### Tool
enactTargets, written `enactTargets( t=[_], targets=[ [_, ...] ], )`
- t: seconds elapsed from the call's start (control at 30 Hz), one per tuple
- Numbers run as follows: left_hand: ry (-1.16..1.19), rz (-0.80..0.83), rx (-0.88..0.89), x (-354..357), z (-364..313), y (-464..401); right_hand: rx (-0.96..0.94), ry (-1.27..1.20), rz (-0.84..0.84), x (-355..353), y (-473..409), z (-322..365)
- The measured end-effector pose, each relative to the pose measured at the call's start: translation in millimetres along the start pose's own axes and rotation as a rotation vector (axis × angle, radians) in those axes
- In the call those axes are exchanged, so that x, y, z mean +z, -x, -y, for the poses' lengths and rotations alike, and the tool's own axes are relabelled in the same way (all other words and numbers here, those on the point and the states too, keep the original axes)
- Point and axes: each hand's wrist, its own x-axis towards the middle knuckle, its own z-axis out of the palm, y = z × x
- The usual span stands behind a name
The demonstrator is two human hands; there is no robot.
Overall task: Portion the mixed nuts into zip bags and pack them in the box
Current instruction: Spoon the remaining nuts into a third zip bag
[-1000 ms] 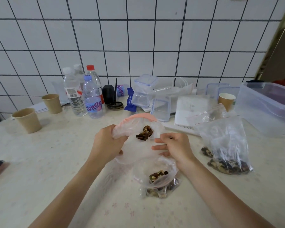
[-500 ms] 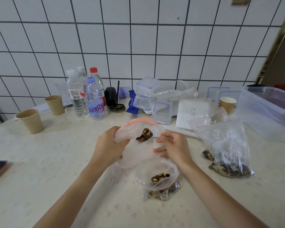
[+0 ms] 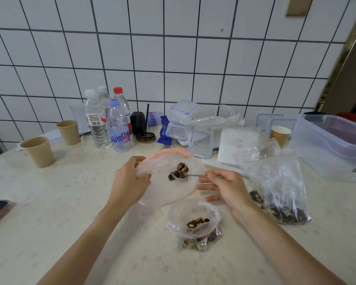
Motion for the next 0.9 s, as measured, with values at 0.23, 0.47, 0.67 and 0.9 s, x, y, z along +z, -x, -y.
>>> enactTargets(
  t=[0.23,0.47,0.67,0.9],
  targets=[
    [-0.142,-0.019,0.19,-21,-14,23,-0.065,0.016,0.027,-23,33,24],
    [-0.212,-0.044,0.388,-20,-32,72,-0.106,0.016,0.116,-55,82,50],
    [-0.176,0.292,0.137,-2,-27,99,-0.132,0.166,0.137,-67,113,38],
    [-0.037,0.345,0.152,0,-30,110,-0.903,1.18,0.177,-80,134,25]
  ],
)
